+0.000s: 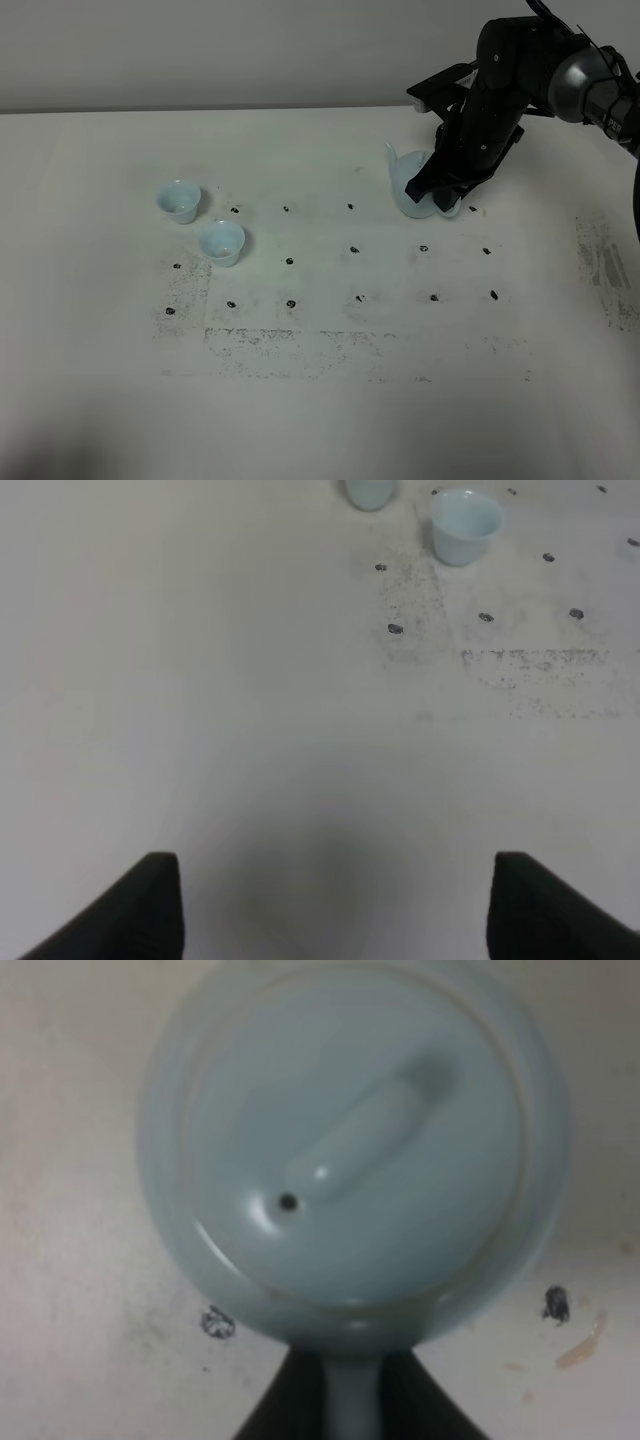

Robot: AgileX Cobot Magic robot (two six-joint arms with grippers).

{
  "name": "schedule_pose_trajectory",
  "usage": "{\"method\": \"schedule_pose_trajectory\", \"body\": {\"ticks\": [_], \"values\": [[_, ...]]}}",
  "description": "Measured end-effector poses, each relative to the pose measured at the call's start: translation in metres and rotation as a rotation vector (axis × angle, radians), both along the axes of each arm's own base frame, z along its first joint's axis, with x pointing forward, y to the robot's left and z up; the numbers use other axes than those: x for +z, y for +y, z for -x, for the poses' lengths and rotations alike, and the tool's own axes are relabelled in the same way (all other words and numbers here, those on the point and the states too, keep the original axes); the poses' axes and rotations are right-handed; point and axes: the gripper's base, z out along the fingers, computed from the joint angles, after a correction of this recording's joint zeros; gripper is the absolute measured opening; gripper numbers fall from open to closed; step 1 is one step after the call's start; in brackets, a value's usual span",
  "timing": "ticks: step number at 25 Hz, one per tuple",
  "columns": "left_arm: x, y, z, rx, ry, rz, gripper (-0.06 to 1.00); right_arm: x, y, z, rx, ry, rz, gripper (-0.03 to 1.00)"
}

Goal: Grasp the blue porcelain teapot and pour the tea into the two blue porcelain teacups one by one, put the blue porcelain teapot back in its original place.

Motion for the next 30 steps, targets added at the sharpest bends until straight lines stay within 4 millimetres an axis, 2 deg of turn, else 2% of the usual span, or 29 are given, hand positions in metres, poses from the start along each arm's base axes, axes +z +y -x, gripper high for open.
{"method": "schedule_pose_trajectory", "body": {"ticks": [8, 13, 21, 30], "values": [[0.000, 0.000, 0.000, 0.000, 0.000, 0.000, 0.61, 0.027, -0.001, 0.003, 0.009, -0.054, -0.014, 0.05], [0.000, 0.000, 0.000, 0.000, 0.000, 0.000, 0.61, 0.041, 0.003, 0.007, 0.120, -0.089, -0.029, 0.05], [0.000, 0.000, 0.000, 0.000, 0.000, 0.000, 0.61, 0.044, 0.034, 0.015, 0.421, -0.156, -0.034, 0.05], [0.000, 0.000, 0.000, 0.000, 0.000, 0.000, 0.61, 0.046, 0.050, 0.015, 0.481, -0.231, -0.050, 0.05]]}}
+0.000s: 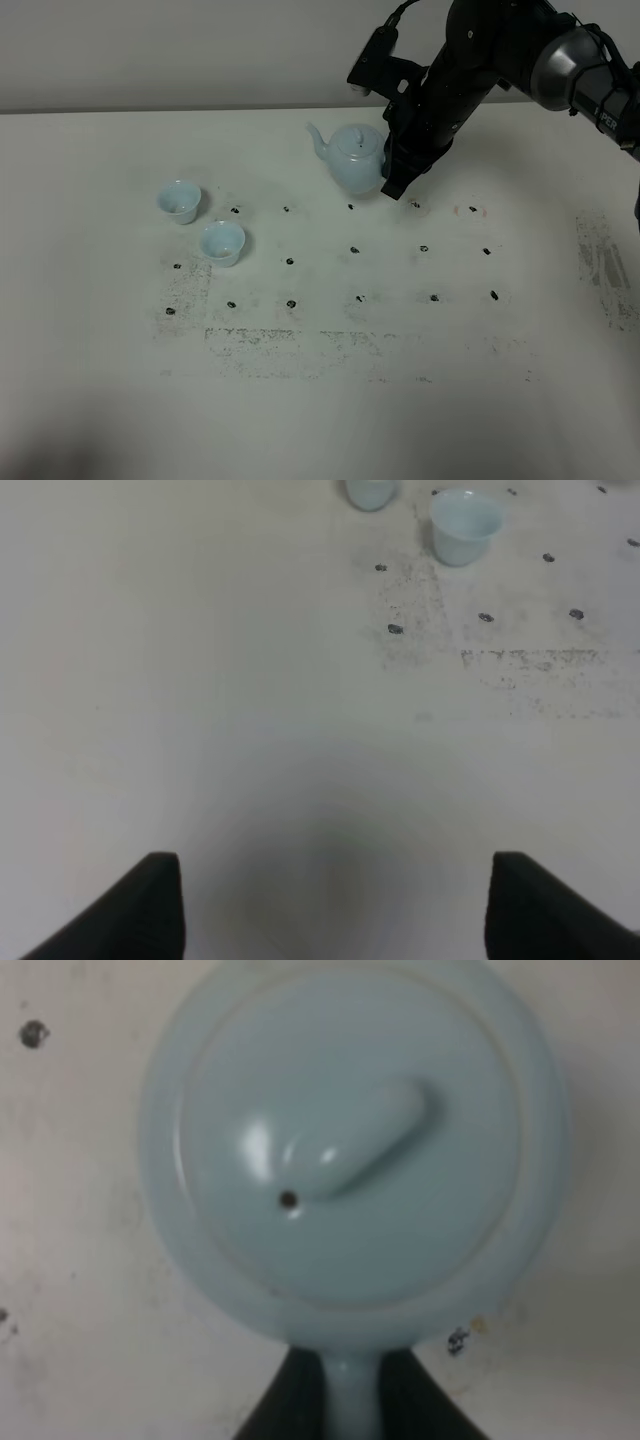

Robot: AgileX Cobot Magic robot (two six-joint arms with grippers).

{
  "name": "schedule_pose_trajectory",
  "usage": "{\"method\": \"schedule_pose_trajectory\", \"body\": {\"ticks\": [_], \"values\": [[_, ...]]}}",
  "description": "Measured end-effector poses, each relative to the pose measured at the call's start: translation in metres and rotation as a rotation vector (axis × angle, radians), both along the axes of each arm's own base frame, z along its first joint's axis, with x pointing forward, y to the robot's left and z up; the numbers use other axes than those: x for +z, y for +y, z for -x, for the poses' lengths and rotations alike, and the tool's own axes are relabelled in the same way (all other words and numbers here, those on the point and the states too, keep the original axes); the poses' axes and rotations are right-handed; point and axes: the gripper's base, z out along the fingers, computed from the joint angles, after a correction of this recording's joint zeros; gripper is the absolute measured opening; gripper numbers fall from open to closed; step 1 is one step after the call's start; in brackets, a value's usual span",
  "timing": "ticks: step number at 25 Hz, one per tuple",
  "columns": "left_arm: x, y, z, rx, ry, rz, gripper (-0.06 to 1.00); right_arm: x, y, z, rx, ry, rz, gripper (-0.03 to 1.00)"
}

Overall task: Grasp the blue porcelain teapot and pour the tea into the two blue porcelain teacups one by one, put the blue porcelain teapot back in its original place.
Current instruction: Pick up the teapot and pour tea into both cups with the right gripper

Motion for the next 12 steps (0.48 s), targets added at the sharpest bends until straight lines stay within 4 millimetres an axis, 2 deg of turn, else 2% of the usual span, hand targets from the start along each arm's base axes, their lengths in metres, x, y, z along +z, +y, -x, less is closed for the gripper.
{"method": "schedule_pose_trajectory", "body": {"ticks": [7, 12], "values": [[0.0000, 0.0000, 0.0000, 0.000, 0.000, 0.000, 0.61, 0.0013, 0.0038, -0.0023, 0.024, -0.047, -0.007, 0.05], [0.0000, 0.0000, 0.0000, 0.000, 0.000, 0.000, 0.61, 0.0031, 0.0063, -0.0063, 0.150, -0.143, 0.019, 0.05]]}}
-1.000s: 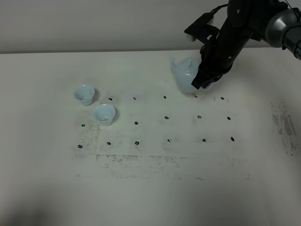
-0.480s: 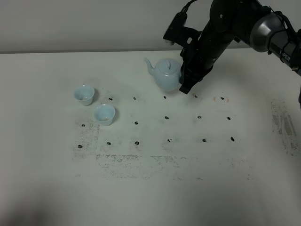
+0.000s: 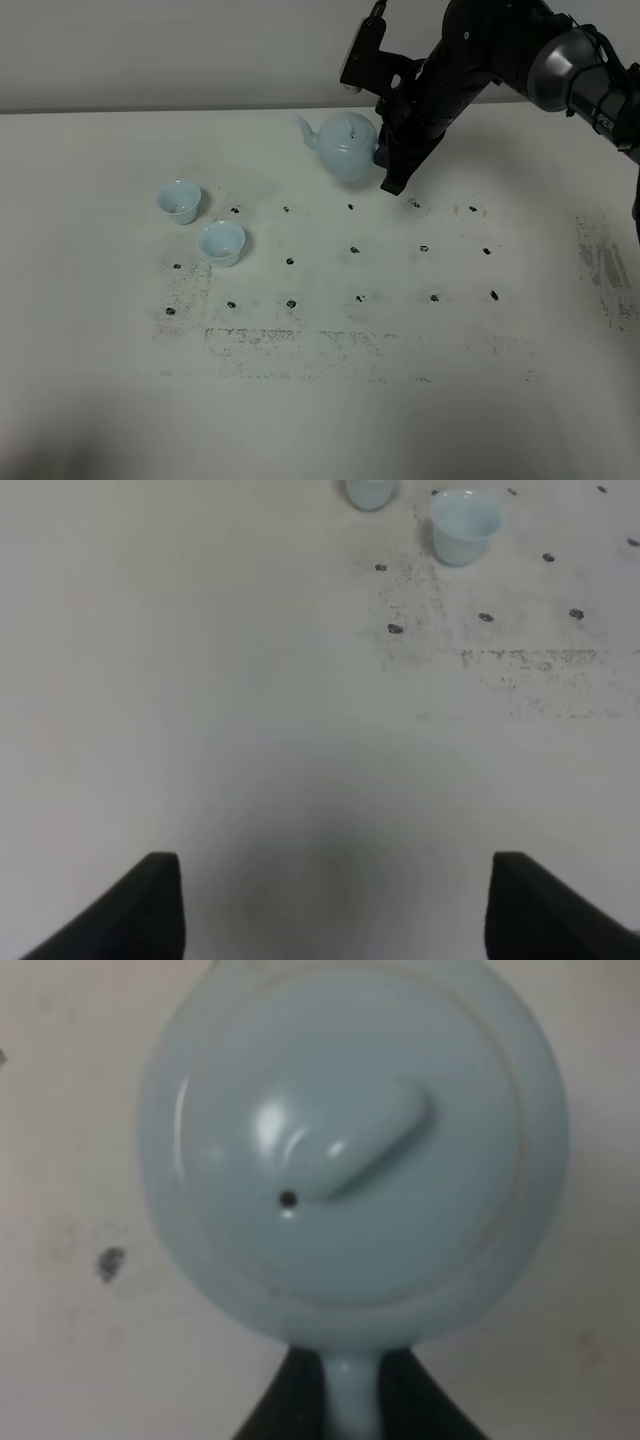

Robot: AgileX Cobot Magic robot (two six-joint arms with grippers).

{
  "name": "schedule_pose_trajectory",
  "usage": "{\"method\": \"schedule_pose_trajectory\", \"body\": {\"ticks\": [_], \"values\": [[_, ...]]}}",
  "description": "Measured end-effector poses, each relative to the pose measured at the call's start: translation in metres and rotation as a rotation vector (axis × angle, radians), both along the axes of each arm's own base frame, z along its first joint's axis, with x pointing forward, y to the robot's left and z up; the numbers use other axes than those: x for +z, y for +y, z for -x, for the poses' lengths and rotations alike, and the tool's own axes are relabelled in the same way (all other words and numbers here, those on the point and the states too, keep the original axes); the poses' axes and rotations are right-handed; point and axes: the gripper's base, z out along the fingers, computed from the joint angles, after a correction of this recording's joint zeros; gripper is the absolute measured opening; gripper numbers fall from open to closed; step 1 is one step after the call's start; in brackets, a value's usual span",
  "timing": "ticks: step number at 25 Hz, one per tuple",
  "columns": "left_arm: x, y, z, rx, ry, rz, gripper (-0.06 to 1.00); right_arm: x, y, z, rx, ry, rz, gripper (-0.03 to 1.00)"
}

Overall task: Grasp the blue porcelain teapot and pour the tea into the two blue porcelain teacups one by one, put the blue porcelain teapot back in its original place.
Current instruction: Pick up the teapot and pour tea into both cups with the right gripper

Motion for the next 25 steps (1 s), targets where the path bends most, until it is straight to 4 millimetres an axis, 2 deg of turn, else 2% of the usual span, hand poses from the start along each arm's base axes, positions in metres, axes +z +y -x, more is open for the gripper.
{"method": "schedule_pose_trajectory", "body": {"ticks": [6, 10, 18, 25], "values": [[0.000, 0.000, 0.000, 0.000, 0.000, 0.000, 0.61, 0.004, 0.012, -0.003, 0.268, -0.180, 0.079, 0.05], [0.000, 0.000, 0.000, 0.000, 0.000, 0.000, 0.61, 0.008, 0.022, -0.006, 0.373, -0.317, 0.108, 0.05], [0.000, 0.000, 0.000, 0.000, 0.000, 0.000, 0.61, 0.013, 0.035, -0.012, 0.464, -0.468, 0.149, 0.05], [0.000, 0.000, 0.000, 0.000, 0.000, 0.000, 0.61, 0.003, 0.064, -0.027, 0.511, -0.499, 0.158, 0.05]]}}
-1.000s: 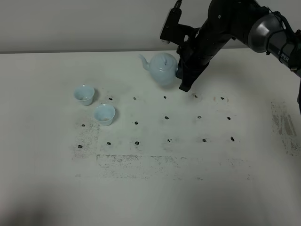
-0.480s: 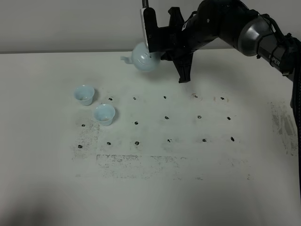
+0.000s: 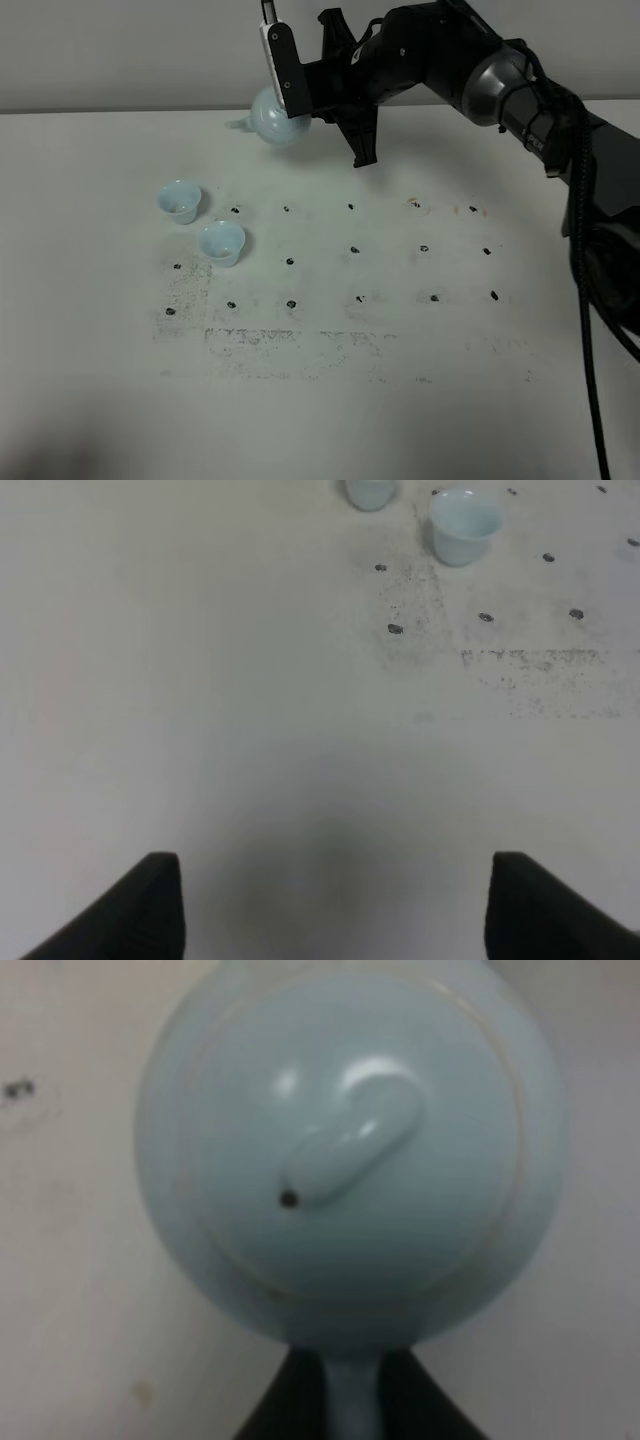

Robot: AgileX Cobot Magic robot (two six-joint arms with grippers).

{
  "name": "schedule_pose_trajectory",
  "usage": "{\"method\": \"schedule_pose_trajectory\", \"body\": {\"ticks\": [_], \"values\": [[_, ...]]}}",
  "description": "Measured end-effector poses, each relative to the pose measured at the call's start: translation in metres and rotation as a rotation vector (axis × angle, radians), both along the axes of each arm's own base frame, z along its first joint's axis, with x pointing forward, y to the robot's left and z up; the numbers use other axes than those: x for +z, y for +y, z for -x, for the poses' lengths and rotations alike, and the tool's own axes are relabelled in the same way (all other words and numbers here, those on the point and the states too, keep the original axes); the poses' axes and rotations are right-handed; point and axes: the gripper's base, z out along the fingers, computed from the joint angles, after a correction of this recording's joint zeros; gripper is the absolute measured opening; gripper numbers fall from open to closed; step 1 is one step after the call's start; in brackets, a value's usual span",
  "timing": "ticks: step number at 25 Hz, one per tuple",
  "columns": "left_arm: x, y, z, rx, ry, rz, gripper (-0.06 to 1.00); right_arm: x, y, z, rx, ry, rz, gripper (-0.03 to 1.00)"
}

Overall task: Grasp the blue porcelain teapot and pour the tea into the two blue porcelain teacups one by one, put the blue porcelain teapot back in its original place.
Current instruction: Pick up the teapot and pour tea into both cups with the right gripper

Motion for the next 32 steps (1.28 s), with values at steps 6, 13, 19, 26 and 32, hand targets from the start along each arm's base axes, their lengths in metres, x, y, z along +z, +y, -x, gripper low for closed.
{"method": "schedule_pose_trajectory", "body": {"ticks": [6, 13, 19, 26, 32], "values": [[0.000, 0.000, 0.000, 0.000, 0.000, 0.000, 0.61, -0.009, 0.025, -0.007, 0.043, -0.046, 0.001, 0.05], [0.000, 0.000, 0.000, 0.000, 0.000, 0.000, 0.61, -0.031, 0.047, -0.006, 0.143, -0.100, 0.053, 0.05], [0.000, 0.000, 0.000, 0.000, 0.000, 0.000, 0.61, -0.037, 0.052, -0.008, 0.179, -0.159, 0.068, 0.05], [0.000, 0.000, 0.000, 0.000, 0.000, 0.000, 0.61, -0.035, 0.052, -0.013, 0.172, -0.233, 0.073, 0.05], [0.000, 0.000, 0.000, 0.000, 0.000, 0.000, 0.61, -0.046, 0.061, -0.014, 0.206, -0.302, 0.108, 0.05]]}}
